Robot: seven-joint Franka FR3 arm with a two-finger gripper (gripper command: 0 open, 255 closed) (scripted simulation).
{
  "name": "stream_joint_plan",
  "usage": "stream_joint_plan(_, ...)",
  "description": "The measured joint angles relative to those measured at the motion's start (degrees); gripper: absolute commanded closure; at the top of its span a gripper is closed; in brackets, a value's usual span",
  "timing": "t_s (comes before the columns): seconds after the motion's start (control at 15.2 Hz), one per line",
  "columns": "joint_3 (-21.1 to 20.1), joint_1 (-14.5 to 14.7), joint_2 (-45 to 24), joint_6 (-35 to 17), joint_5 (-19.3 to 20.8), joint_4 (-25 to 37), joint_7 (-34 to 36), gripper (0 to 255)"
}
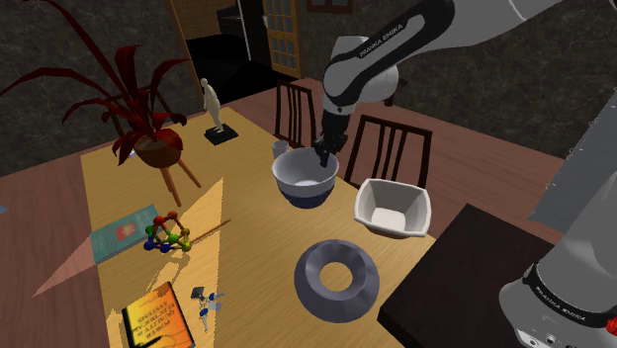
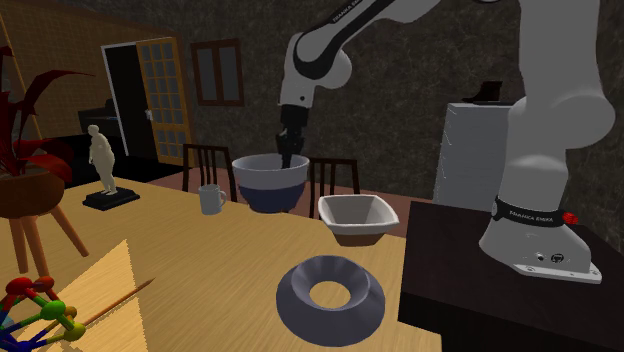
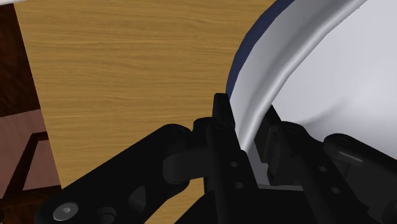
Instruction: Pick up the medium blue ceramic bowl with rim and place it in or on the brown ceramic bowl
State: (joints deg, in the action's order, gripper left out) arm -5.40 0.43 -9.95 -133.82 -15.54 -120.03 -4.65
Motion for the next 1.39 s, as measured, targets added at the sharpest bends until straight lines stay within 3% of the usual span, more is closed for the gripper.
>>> stream_joint_plan(0.66, 5.2, -6.4, 12.9, 1.4, -2.0, -14.3, -12.8, 255)
stream_joint_plan(1.39, 14.0, -14.0, 23.4, 6.2, 1.6, -23.0, -25.9, 255)
